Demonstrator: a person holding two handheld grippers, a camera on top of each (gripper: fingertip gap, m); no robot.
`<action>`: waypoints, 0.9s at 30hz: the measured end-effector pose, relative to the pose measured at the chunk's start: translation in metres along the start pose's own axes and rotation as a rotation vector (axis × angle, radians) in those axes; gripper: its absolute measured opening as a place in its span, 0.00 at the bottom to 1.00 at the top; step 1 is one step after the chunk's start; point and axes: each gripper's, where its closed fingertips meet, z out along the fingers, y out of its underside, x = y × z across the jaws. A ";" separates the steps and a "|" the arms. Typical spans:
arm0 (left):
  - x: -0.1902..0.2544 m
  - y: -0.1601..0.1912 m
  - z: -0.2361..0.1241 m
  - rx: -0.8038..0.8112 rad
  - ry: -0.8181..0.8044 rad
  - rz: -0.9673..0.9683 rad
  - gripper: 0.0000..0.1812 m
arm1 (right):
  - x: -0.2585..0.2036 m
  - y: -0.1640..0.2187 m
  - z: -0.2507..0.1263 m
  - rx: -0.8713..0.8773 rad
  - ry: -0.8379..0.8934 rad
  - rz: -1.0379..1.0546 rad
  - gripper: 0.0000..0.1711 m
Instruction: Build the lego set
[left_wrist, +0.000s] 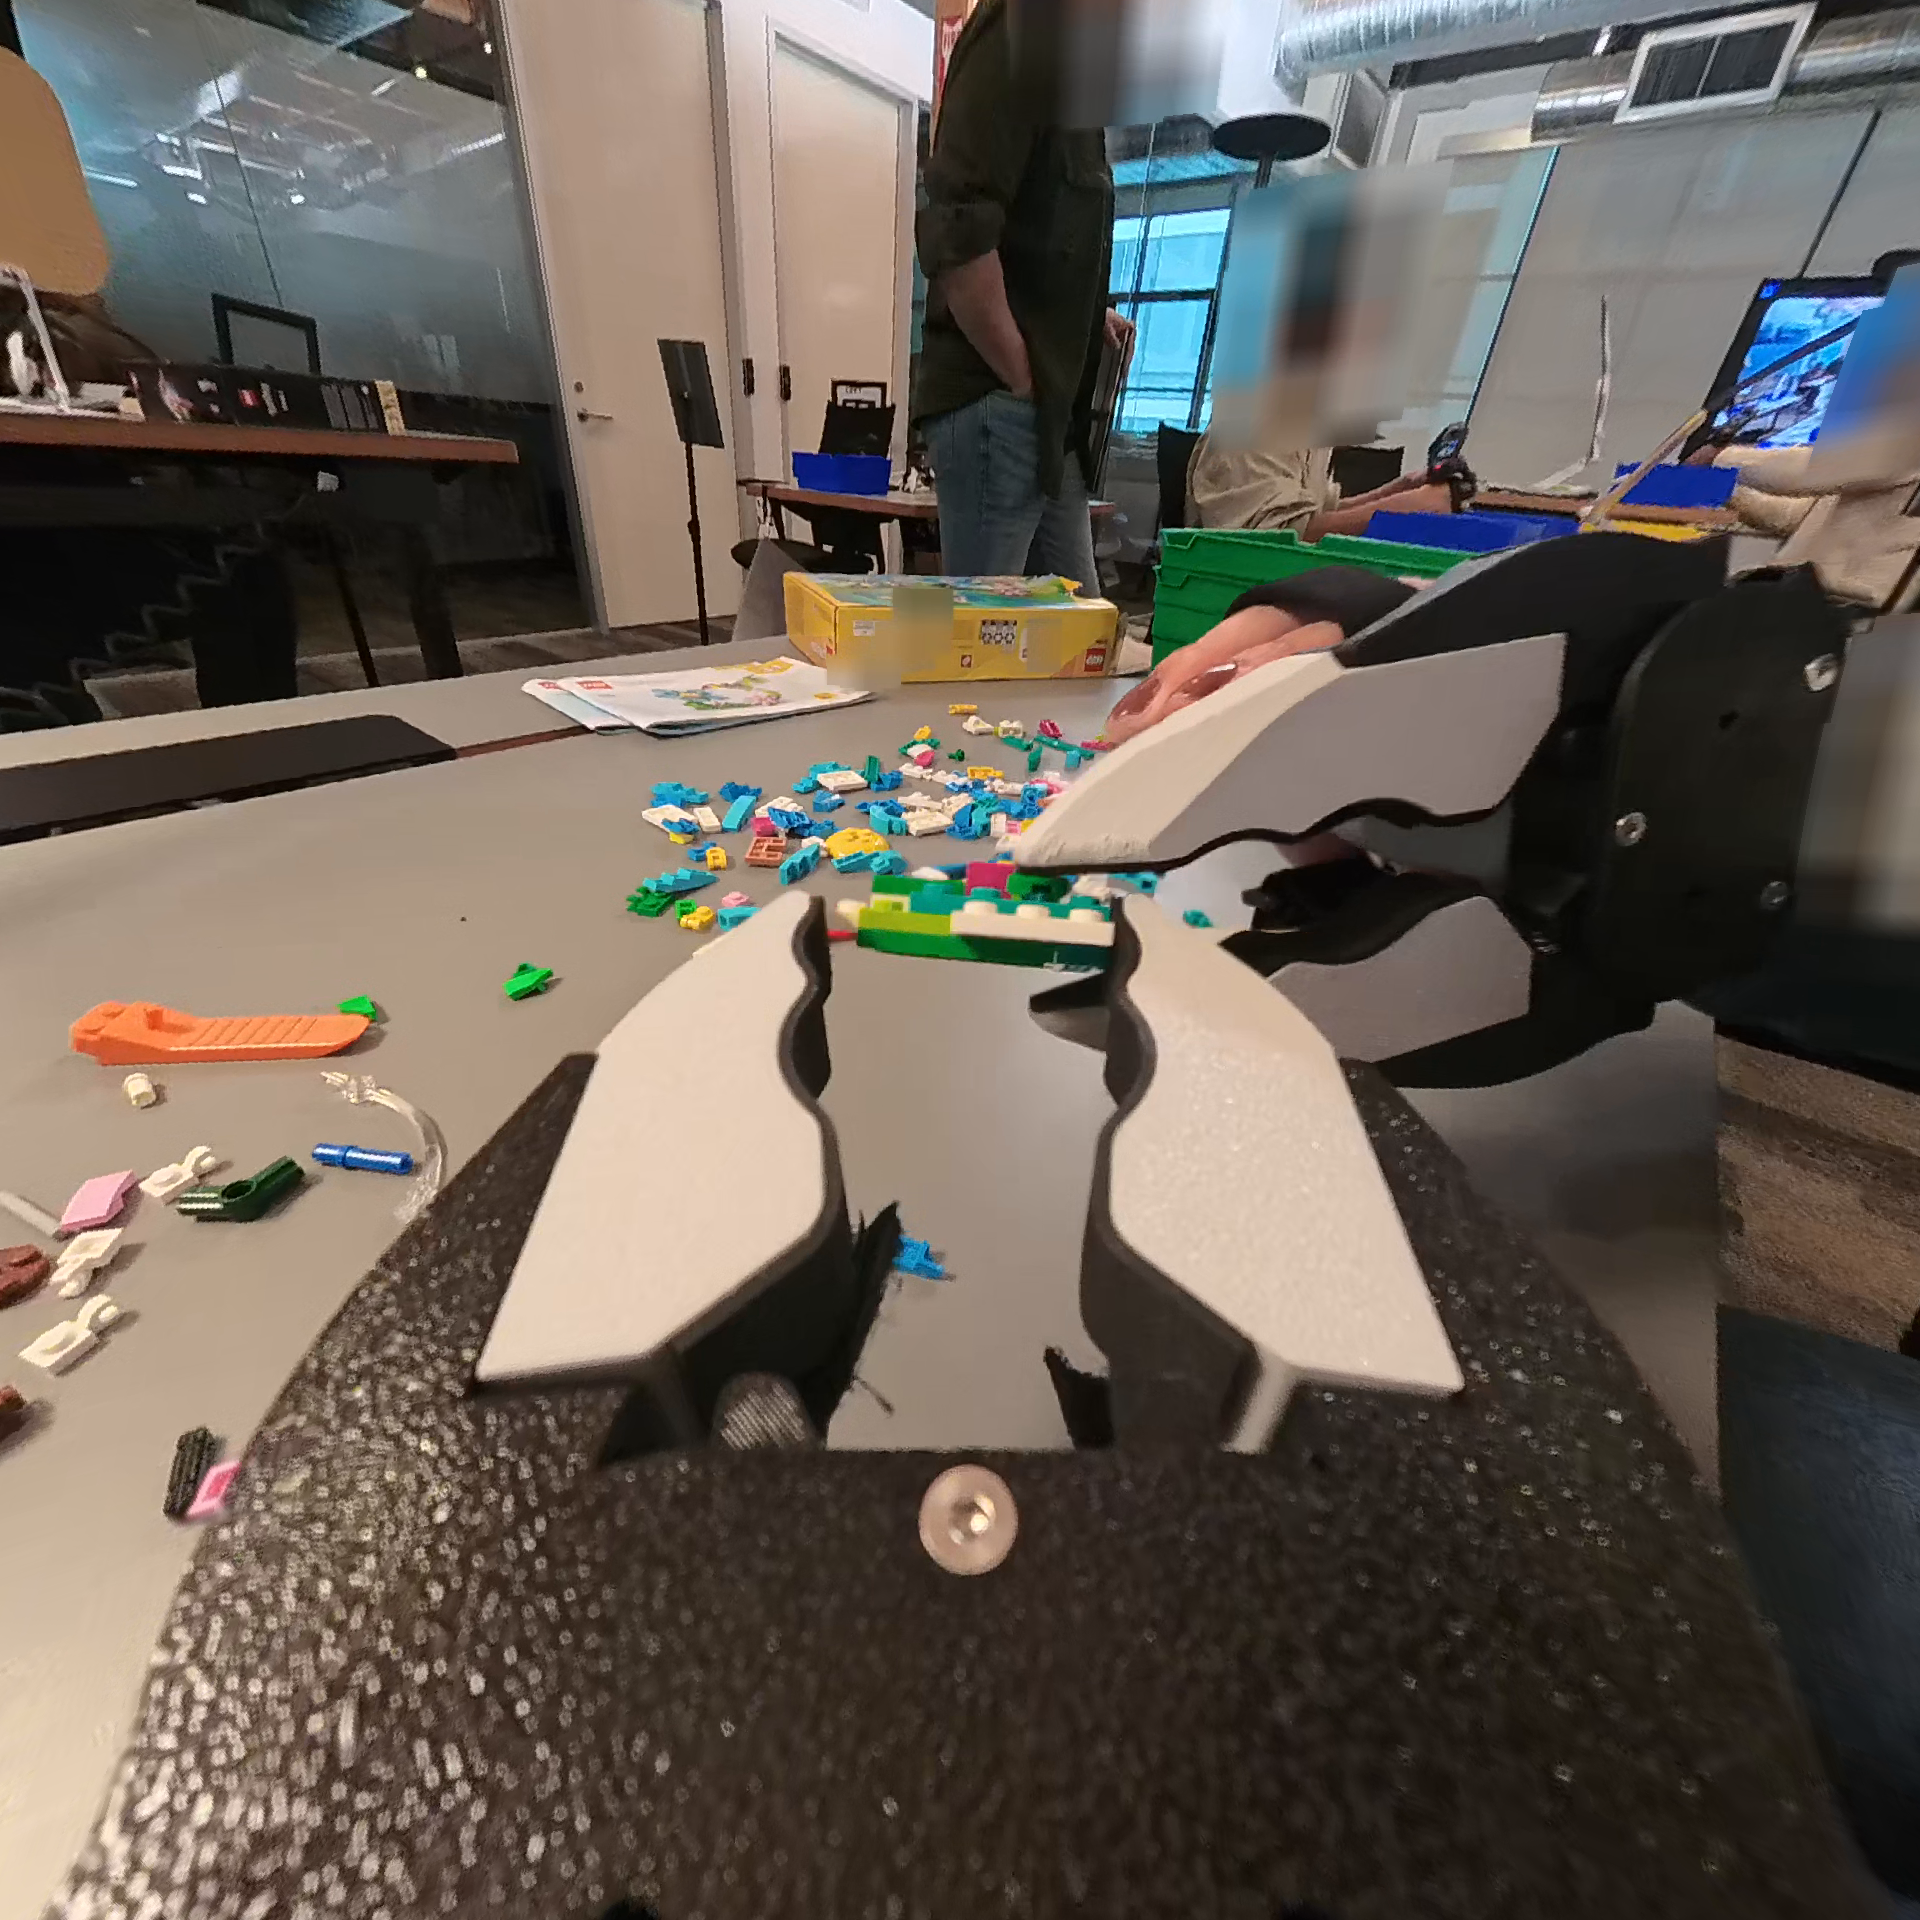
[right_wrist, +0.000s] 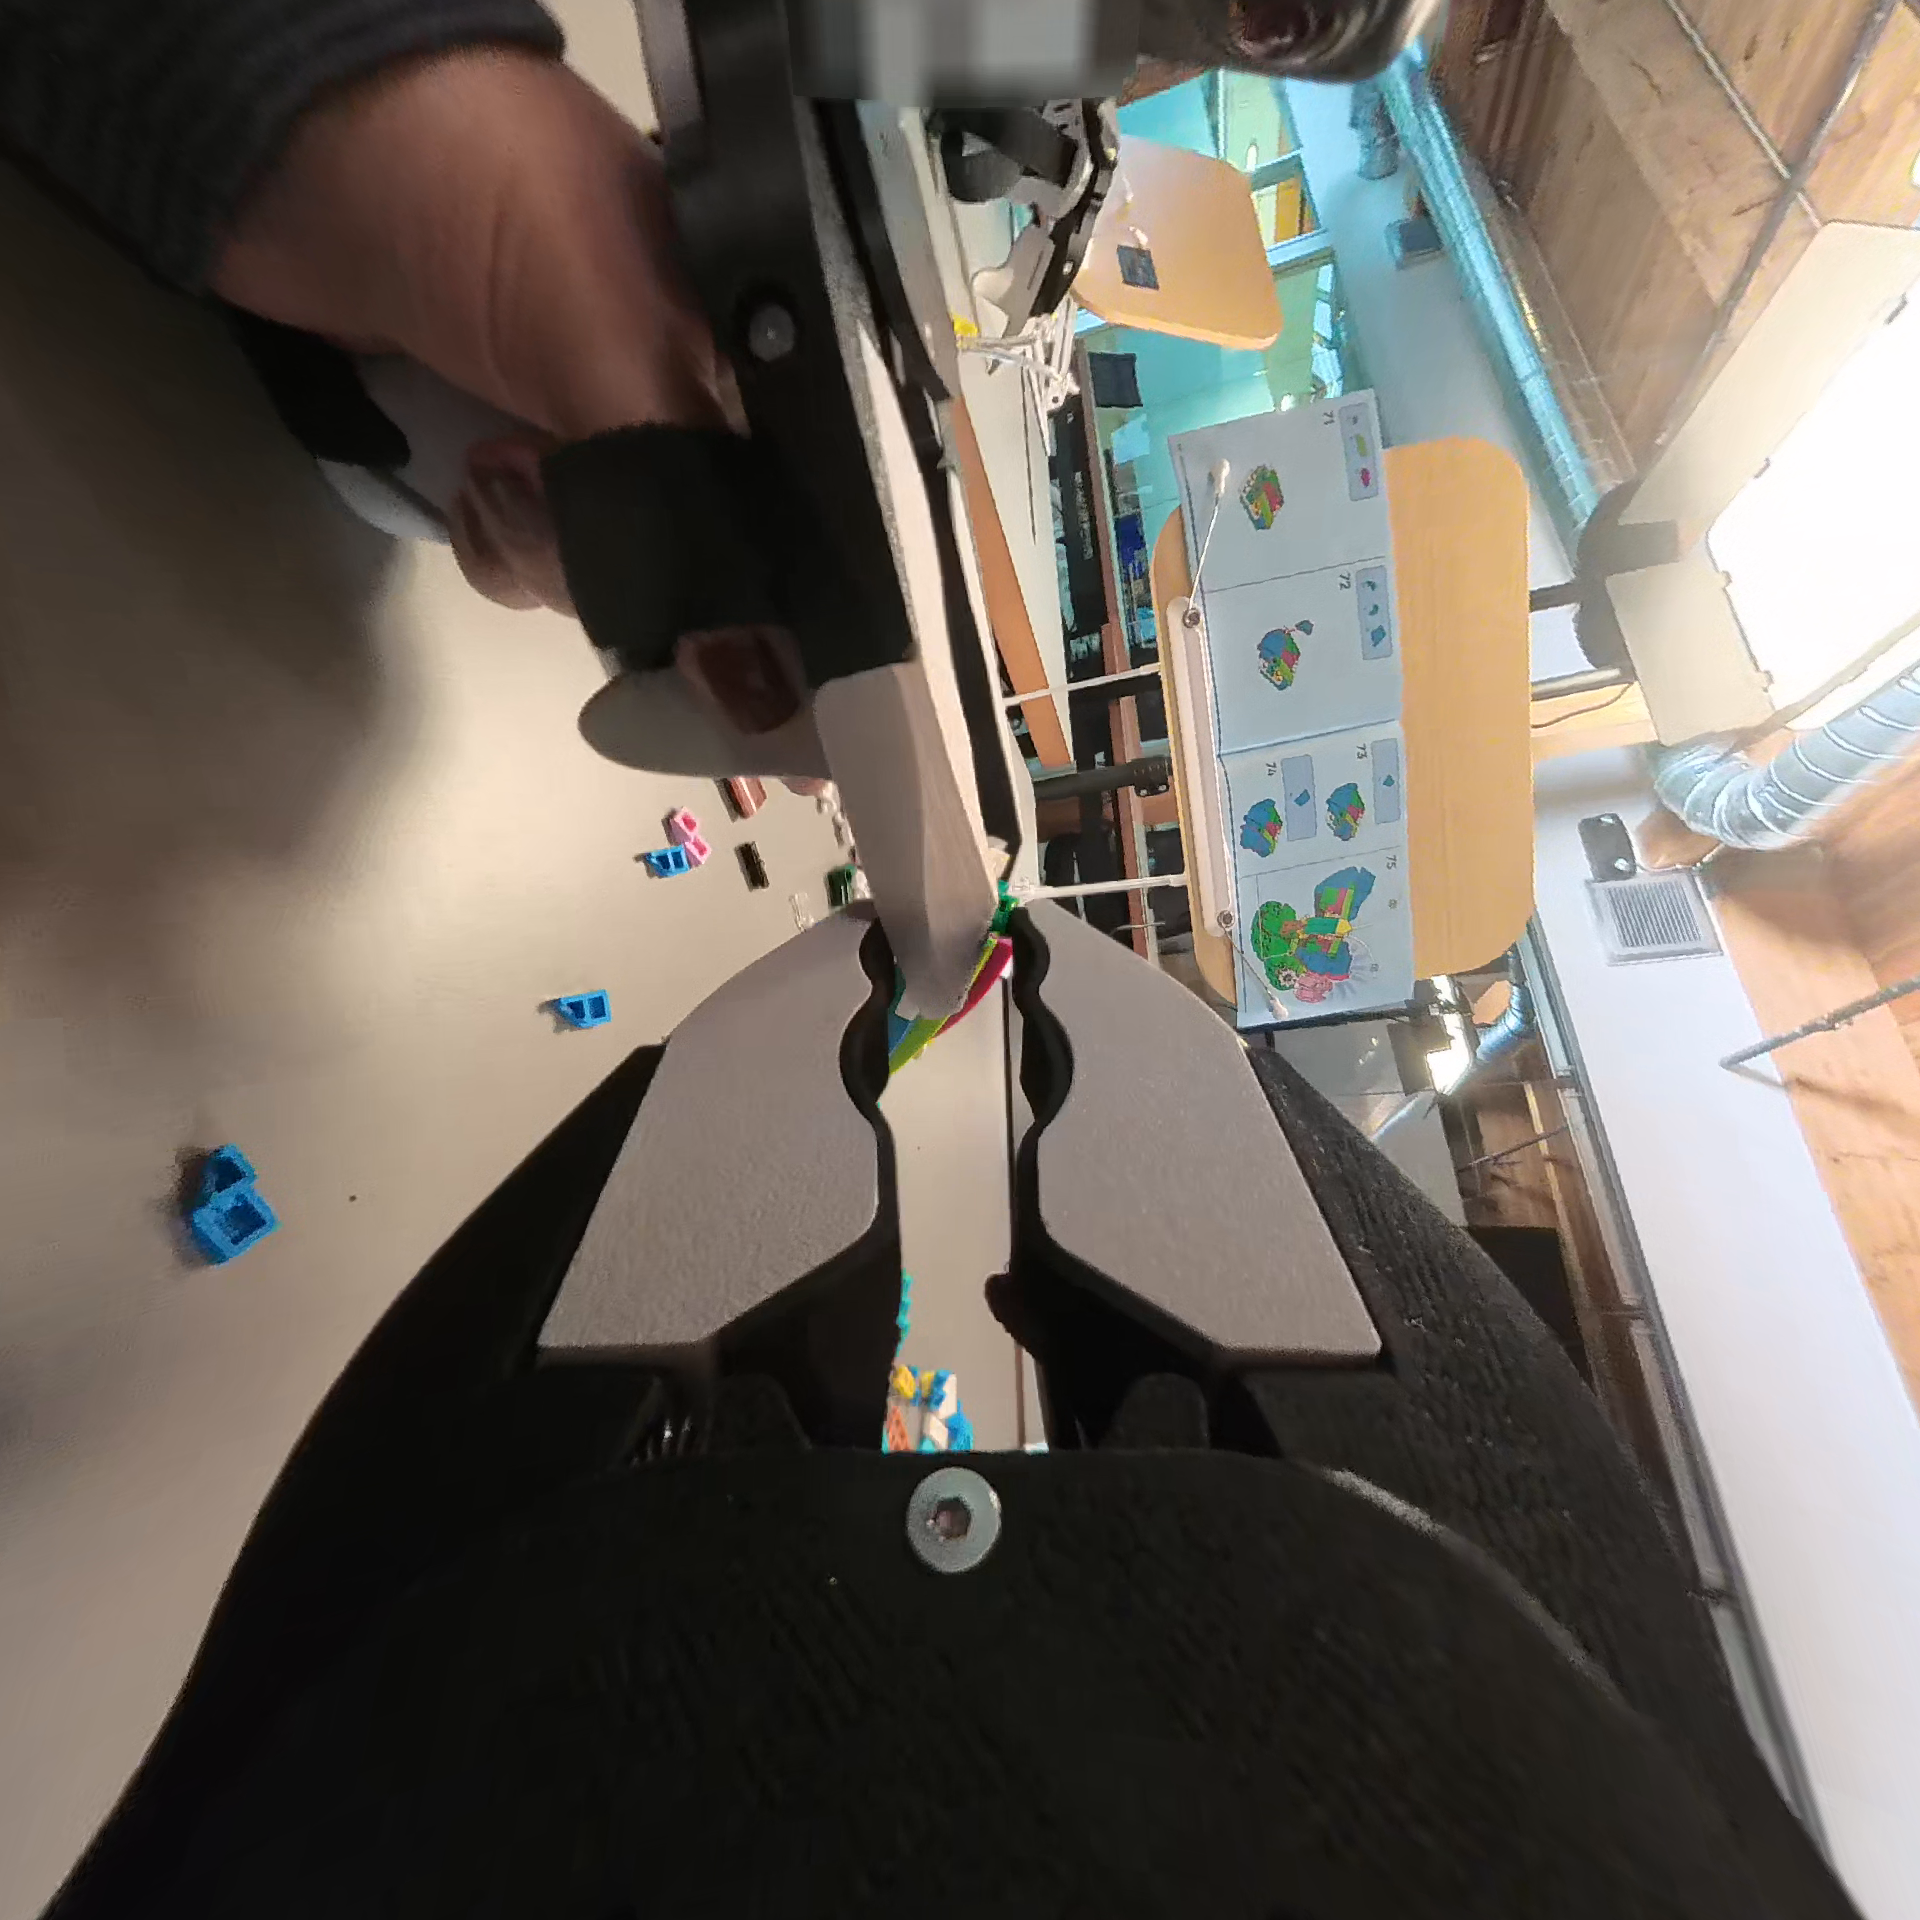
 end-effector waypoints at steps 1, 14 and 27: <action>0.001 -0.002 -0.001 0.016 0.008 0.001 0.28 | 0.001 -0.001 -0.001 0.009 0.005 0.008 0.12; 0.017 -0.017 -0.005 0.129 0.127 -0.021 0.28 | 0.011 -0.016 -0.012 0.076 0.070 -0.049 0.10; 0.031 -0.008 -0.012 0.010 0.278 0.020 0.28 | -0.002 -0.028 -0.018 0.145 -0.001 -0.059 0.08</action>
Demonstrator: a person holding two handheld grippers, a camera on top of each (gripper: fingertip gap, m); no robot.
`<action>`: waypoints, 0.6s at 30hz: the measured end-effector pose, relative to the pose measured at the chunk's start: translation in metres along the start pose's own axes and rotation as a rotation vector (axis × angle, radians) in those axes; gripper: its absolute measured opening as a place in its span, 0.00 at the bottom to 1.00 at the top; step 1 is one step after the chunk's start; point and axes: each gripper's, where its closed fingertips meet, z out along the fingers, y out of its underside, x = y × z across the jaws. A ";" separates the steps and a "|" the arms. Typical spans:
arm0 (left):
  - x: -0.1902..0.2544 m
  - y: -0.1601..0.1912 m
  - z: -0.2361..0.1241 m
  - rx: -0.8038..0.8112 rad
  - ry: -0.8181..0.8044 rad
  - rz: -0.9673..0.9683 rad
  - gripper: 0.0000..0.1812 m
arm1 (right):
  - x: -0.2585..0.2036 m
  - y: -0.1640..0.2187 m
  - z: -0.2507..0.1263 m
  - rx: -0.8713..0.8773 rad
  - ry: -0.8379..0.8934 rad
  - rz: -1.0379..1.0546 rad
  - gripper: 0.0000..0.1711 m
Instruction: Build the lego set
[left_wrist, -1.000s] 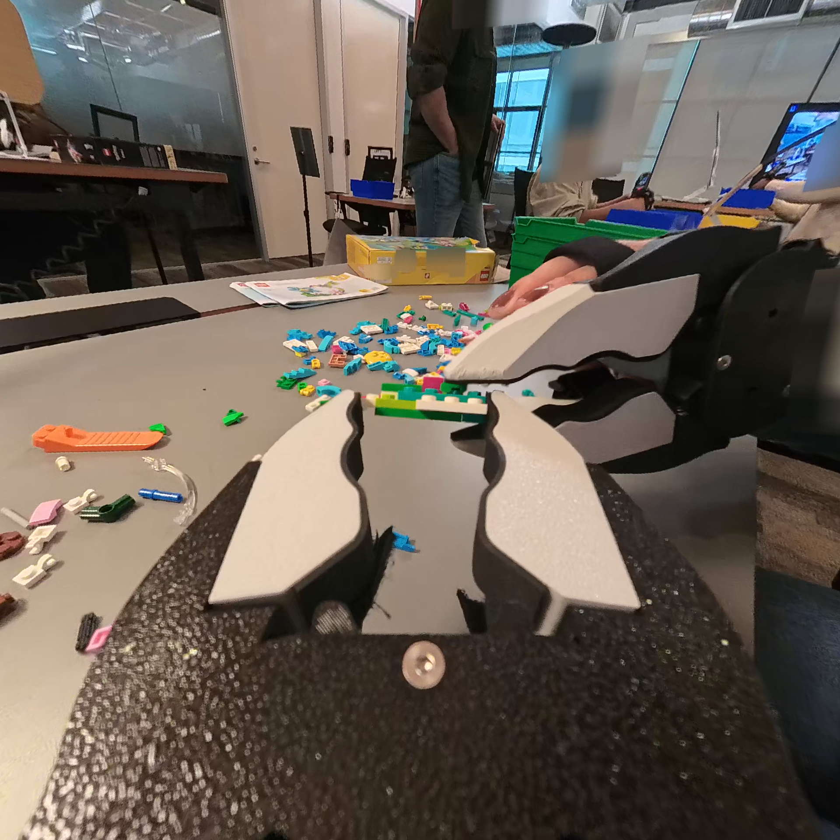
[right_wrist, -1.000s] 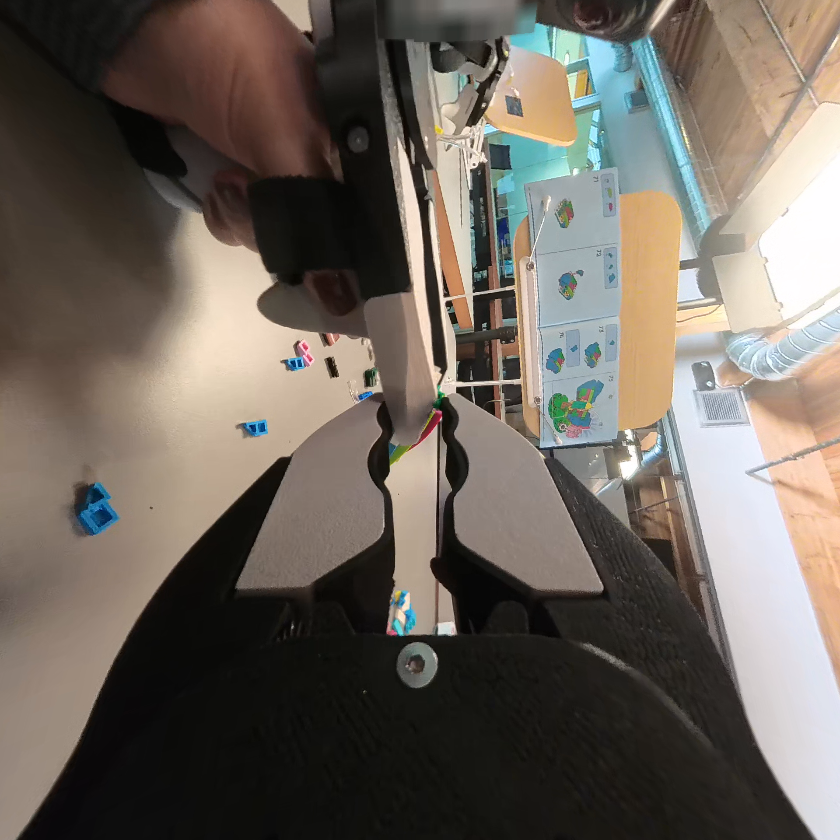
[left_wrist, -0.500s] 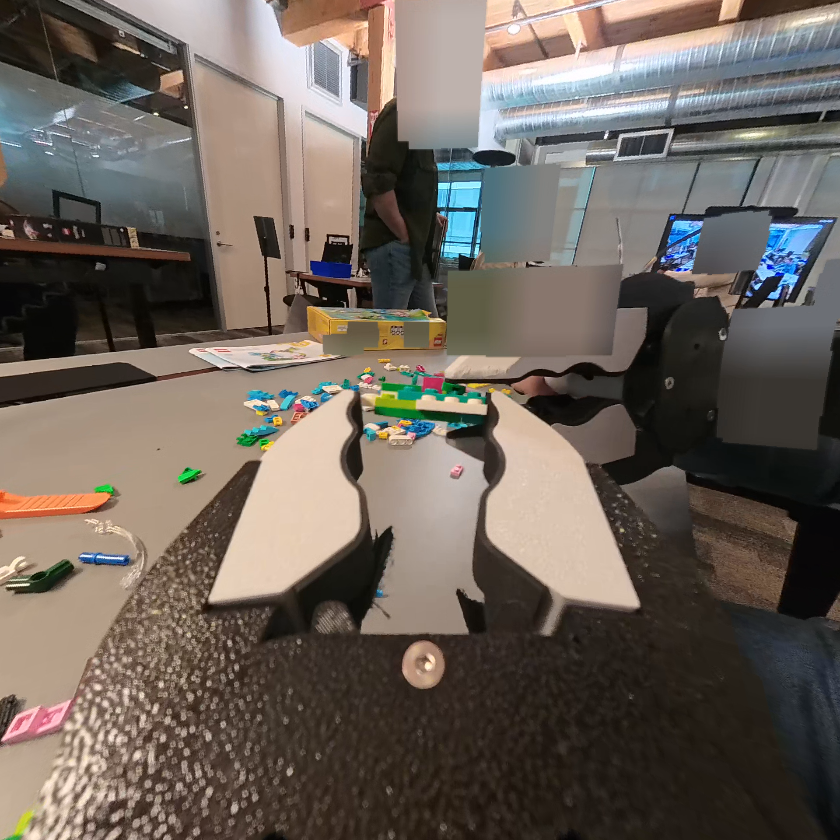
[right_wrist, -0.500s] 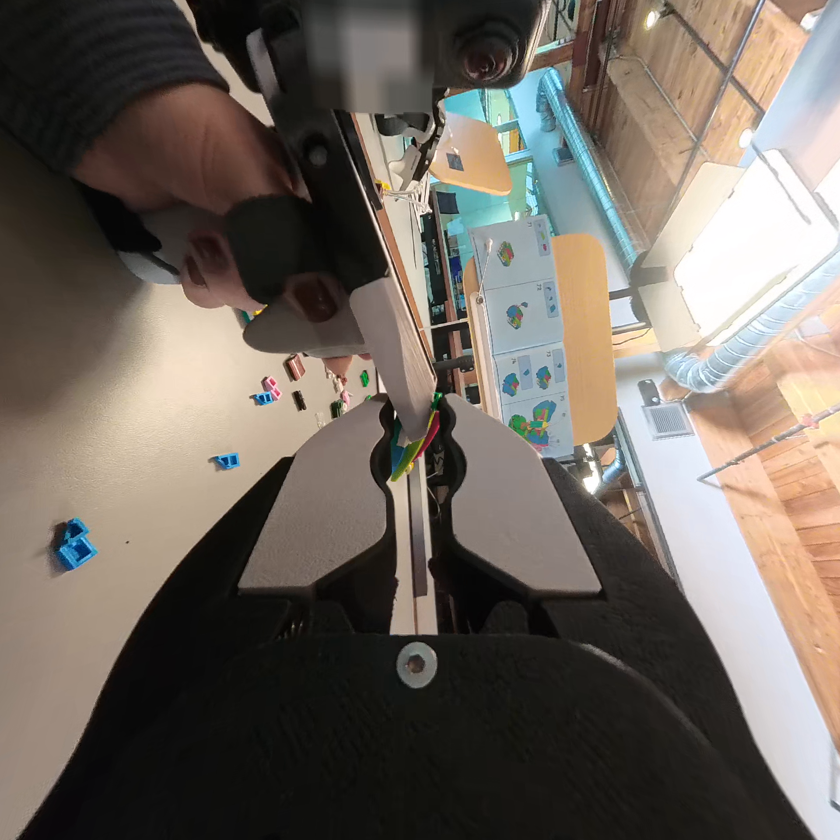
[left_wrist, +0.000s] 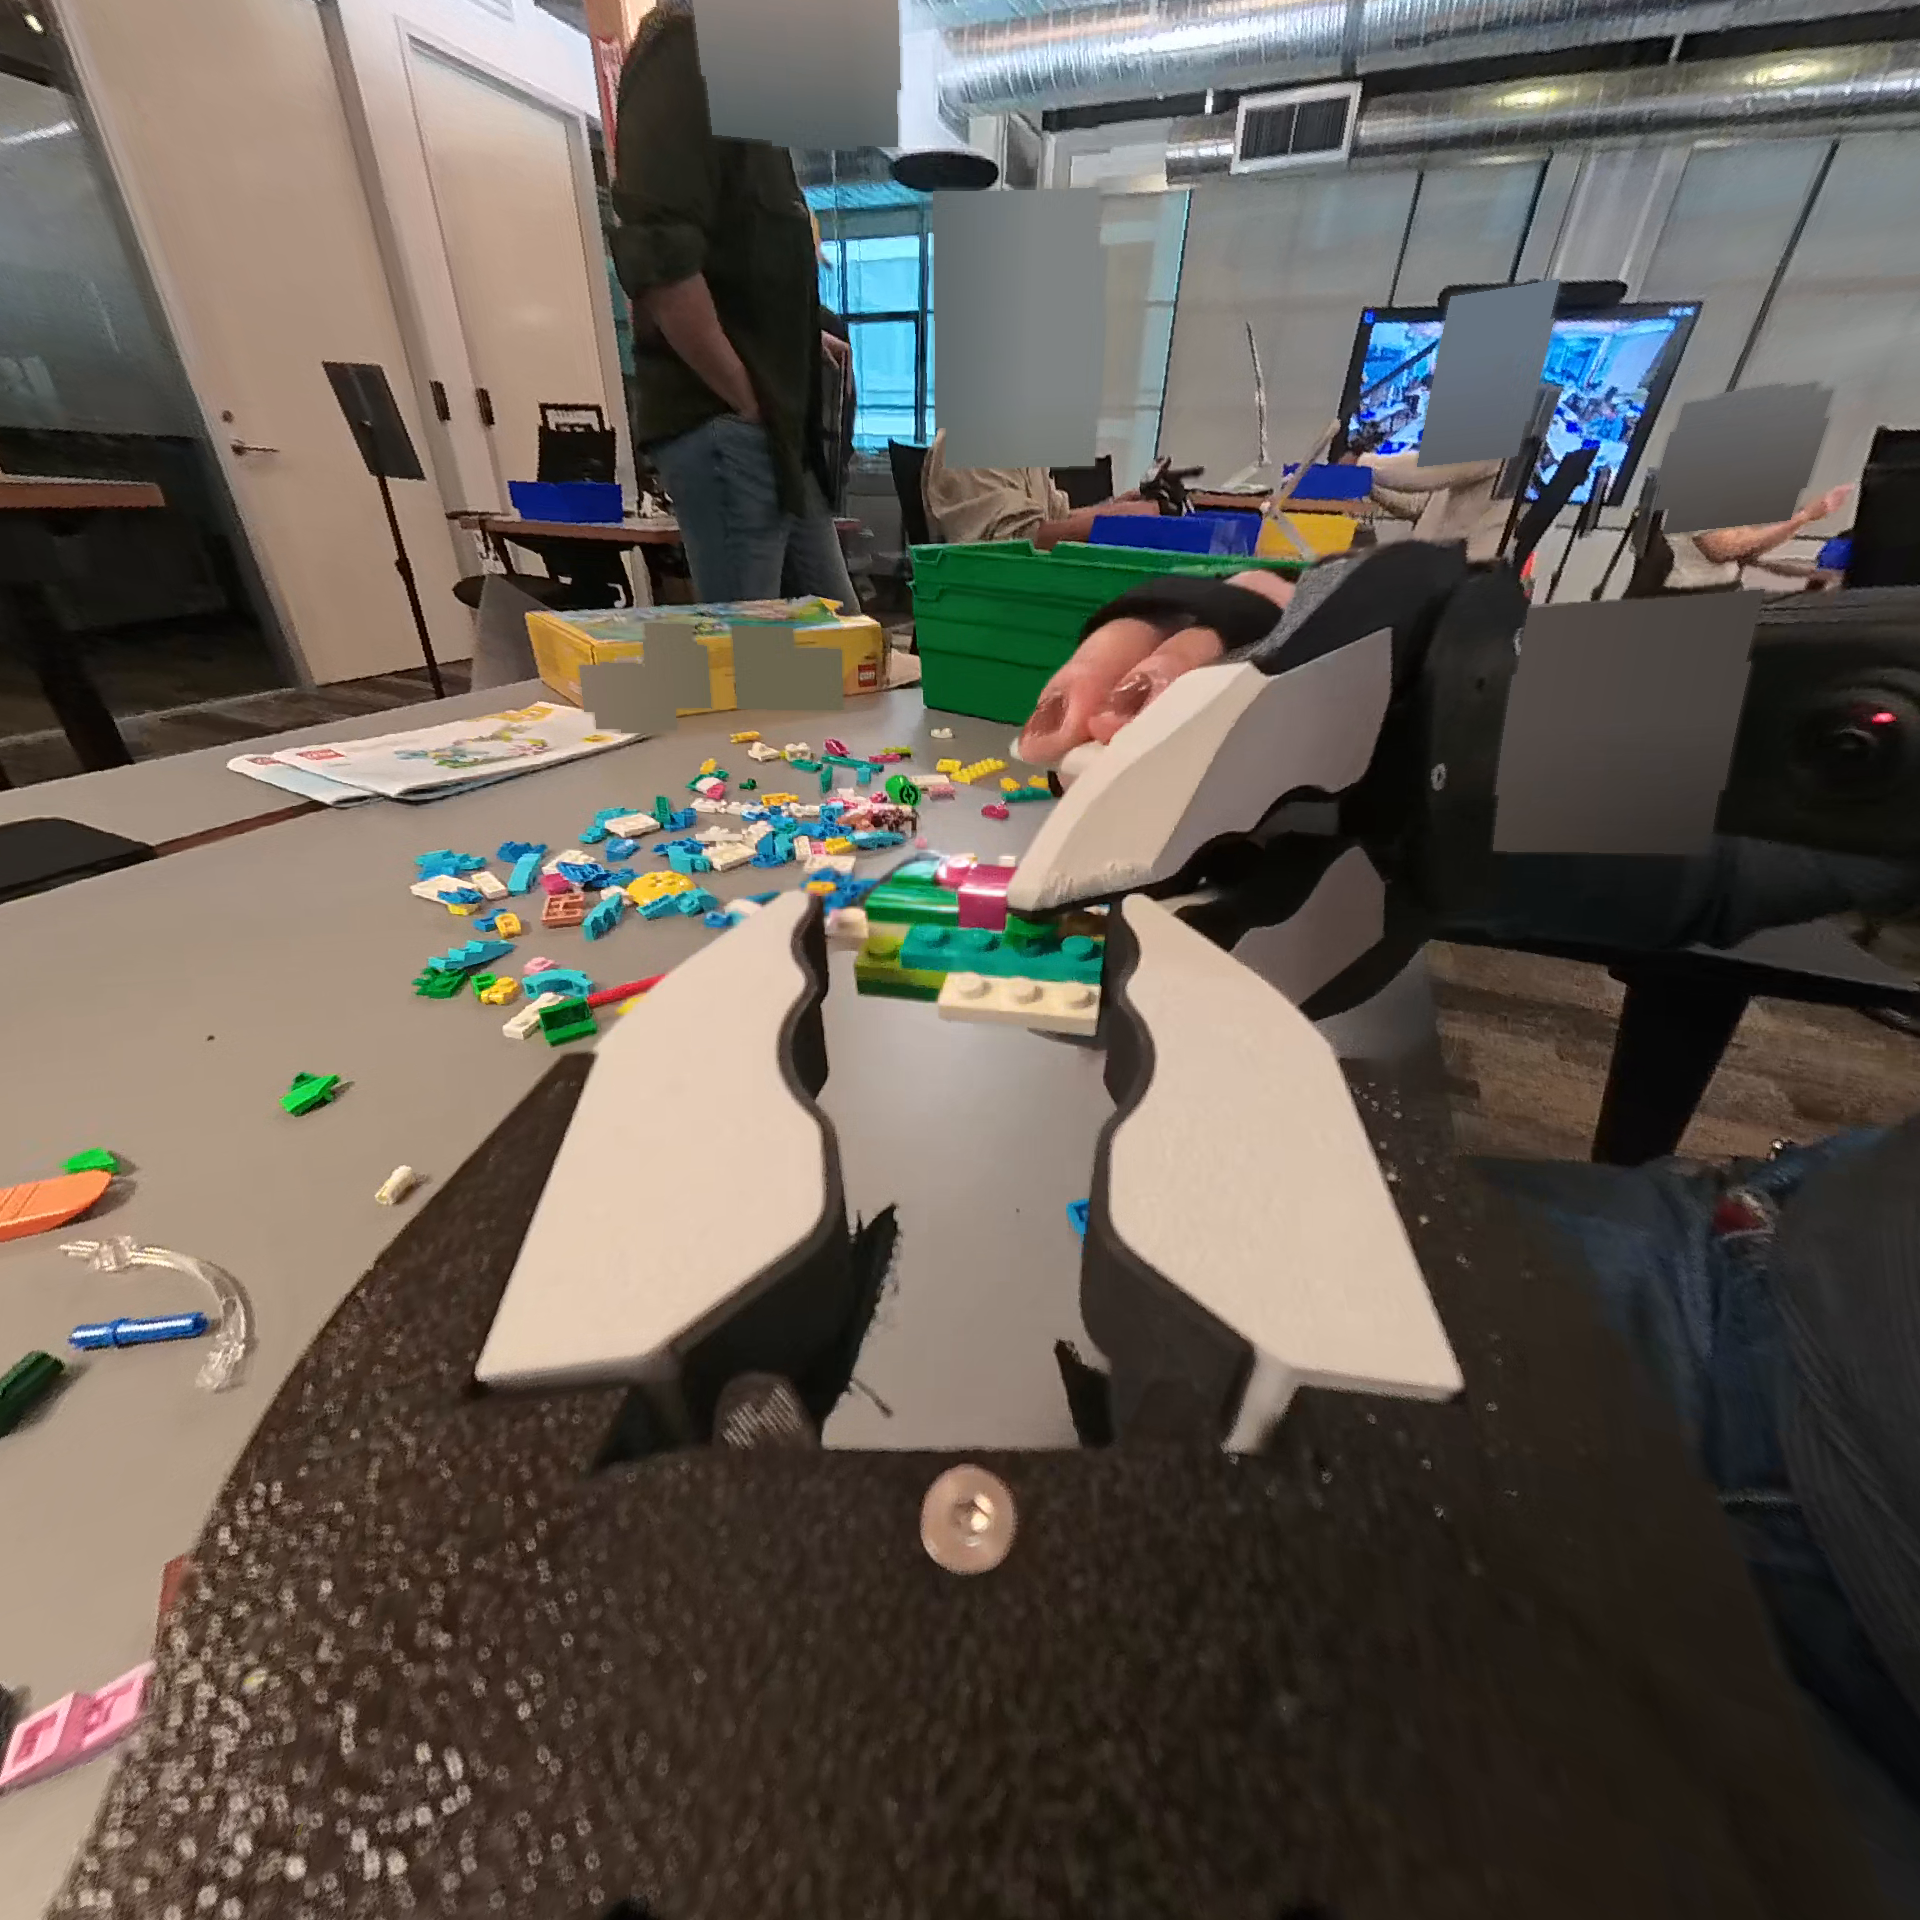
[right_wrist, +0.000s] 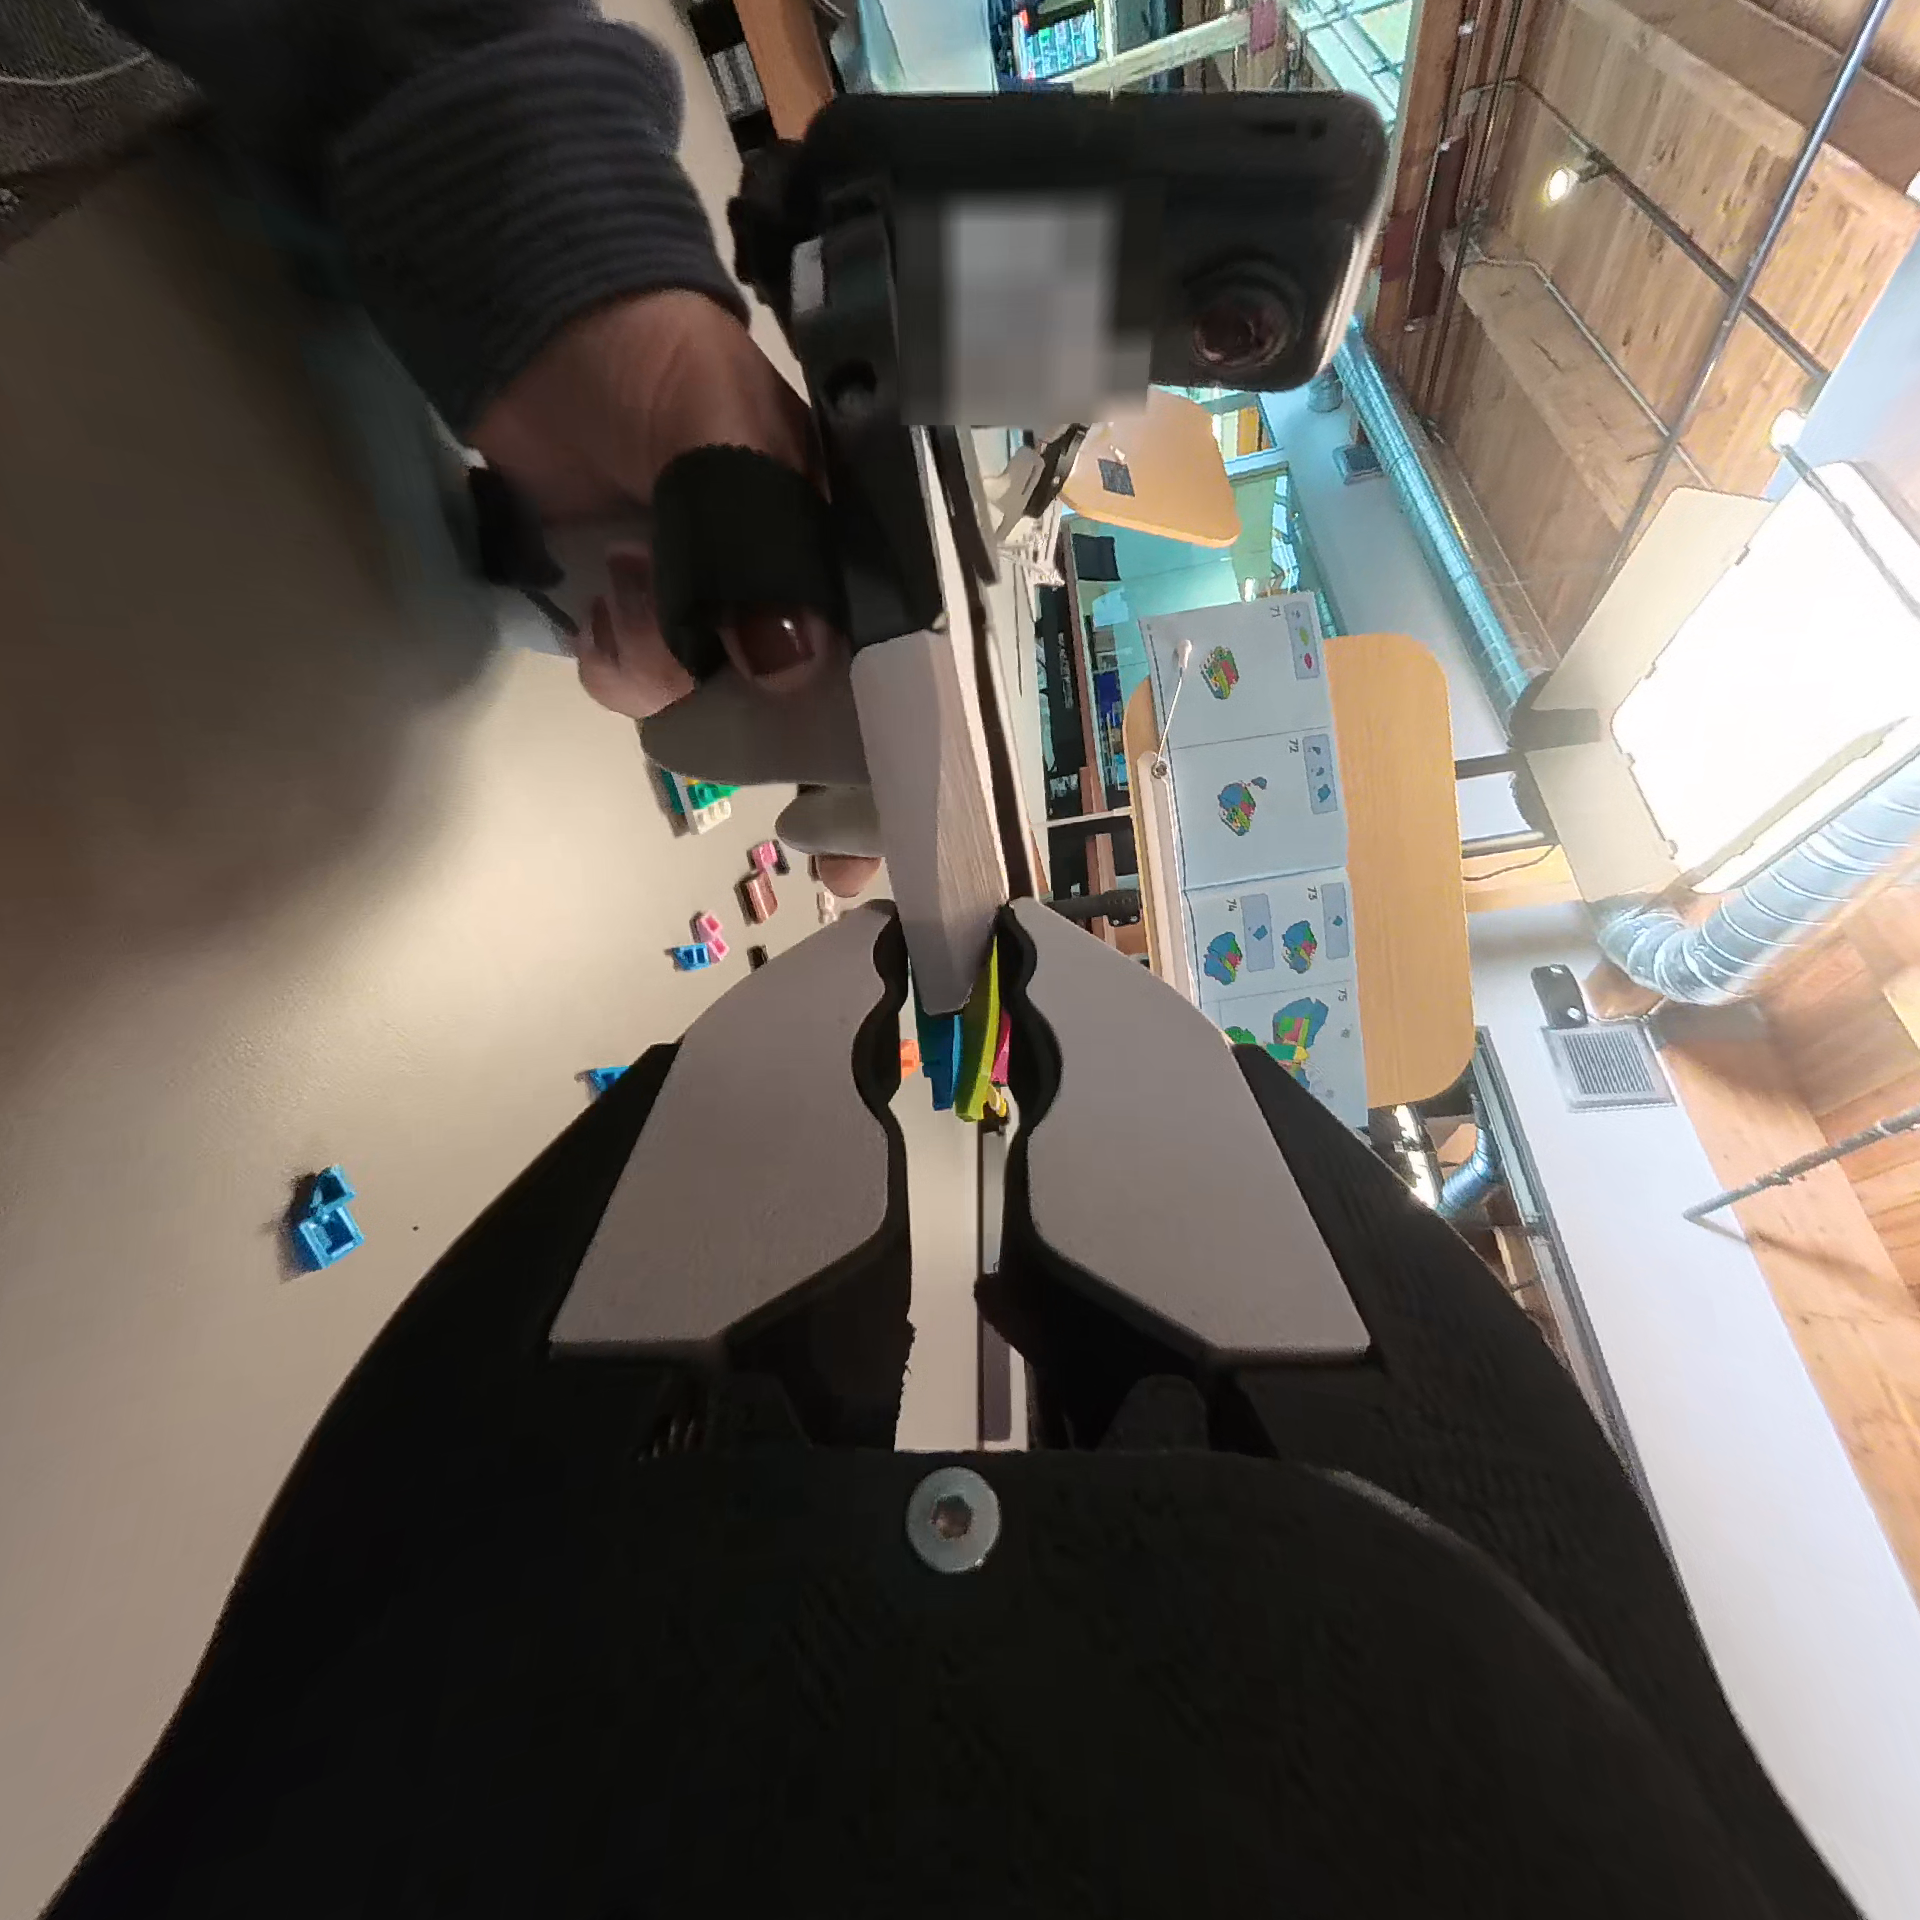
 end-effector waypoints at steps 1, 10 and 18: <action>0.000 0.003 0.000 -0.019 0.005 -0.009 0.28 | -0.002 0.001 0.000 -0.003 -0.003 -0.002 0.08; 0.002 0.017 0.003 -0.098 0.037 -0.059 0.28 | -0.012 0.006 -0.002 -0.022 0.040 -0.088 0.08; 0.007 0.010 0.005 -0.089 0.048 -0.045 0.28 | -0.005 0.001 -0.008 -0.009 0.091 -0.136 0.07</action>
